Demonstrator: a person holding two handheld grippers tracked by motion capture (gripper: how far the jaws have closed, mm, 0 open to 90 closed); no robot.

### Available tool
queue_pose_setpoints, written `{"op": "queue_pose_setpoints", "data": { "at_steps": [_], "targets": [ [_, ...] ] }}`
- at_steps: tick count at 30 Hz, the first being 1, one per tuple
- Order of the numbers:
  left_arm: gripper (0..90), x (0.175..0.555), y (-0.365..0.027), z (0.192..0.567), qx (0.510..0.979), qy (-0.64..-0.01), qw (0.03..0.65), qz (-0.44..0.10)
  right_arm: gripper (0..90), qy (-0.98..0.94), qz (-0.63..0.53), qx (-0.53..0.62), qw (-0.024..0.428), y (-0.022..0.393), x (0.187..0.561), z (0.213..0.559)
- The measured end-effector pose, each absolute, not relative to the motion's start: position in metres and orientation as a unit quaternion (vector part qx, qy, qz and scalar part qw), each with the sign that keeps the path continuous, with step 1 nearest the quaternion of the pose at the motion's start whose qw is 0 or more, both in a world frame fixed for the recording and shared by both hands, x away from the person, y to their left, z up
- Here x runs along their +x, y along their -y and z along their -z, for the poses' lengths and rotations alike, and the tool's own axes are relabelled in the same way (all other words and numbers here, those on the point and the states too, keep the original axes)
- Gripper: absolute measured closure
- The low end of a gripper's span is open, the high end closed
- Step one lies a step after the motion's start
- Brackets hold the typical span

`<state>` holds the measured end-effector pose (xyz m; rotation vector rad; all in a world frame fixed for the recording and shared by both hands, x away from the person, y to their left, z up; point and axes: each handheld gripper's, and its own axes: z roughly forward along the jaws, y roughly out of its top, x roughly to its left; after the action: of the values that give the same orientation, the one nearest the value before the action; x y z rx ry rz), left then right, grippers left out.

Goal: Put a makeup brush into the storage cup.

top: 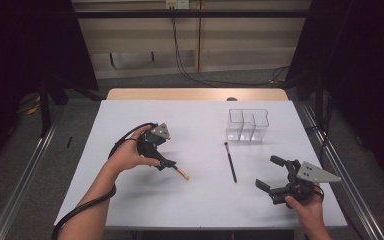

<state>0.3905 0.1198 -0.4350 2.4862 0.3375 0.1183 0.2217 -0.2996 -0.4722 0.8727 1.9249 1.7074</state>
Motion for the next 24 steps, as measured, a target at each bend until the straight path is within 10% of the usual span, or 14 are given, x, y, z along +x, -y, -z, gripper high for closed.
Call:
{"op": "queue_pose_setpoints", "data": {
  "at_steps": [24],
  "targets": [
    [0.0,0.404,-0.11,0.444,0.967,-0.117,0.226,-0.01,0.0,-0.689,-0.618,0.317,0.209,0.301,0.221,0.472]
  ]
}}
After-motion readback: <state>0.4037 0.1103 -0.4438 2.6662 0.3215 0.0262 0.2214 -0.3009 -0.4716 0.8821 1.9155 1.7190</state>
